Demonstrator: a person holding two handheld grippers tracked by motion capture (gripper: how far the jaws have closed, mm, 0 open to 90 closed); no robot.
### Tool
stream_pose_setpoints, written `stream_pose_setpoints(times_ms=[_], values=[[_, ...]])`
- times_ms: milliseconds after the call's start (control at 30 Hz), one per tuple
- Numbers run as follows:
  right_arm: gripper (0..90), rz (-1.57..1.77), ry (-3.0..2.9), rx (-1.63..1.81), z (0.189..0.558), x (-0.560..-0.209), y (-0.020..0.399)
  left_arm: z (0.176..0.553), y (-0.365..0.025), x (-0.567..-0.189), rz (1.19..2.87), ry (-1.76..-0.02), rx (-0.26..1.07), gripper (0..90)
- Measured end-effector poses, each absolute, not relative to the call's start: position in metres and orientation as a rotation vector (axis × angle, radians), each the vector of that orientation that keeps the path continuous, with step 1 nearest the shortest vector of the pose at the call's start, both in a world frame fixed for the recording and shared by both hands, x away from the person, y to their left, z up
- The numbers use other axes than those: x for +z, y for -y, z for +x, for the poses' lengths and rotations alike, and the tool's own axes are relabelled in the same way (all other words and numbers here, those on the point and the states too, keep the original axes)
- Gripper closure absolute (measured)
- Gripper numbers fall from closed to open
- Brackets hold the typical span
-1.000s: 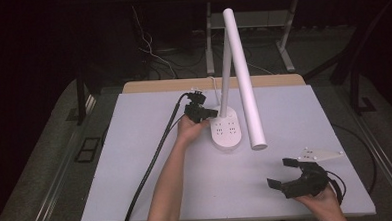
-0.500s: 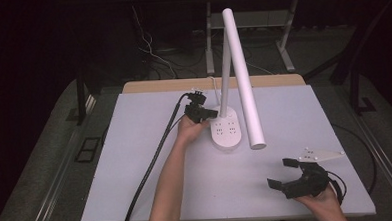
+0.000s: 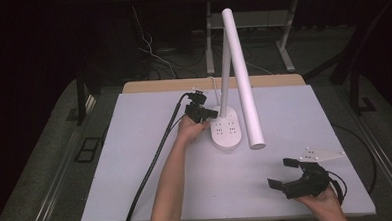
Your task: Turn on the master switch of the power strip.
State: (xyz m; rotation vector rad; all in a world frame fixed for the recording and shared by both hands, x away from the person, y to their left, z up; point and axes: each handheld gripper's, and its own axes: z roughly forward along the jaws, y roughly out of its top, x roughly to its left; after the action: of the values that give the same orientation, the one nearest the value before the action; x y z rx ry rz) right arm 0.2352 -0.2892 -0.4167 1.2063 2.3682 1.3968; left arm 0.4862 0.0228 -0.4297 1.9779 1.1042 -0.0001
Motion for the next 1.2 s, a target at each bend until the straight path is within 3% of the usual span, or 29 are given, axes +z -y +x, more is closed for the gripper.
stream_pose_setpoints(times_ms=[833, 1200], values=[[0.0, 1.214, -2.361, 1.395, 0.237, -0.418, 0.291, 0.48, -0.027, -0.427, 1.924, -1.139, 0.02, 89.6], [0.0, 1.227, -2.352, 1.394, 0.237, -0.418, 0.292, 0.475, -0.039, -0.403, 1.905, -1.083, 0.051, 89.5]])
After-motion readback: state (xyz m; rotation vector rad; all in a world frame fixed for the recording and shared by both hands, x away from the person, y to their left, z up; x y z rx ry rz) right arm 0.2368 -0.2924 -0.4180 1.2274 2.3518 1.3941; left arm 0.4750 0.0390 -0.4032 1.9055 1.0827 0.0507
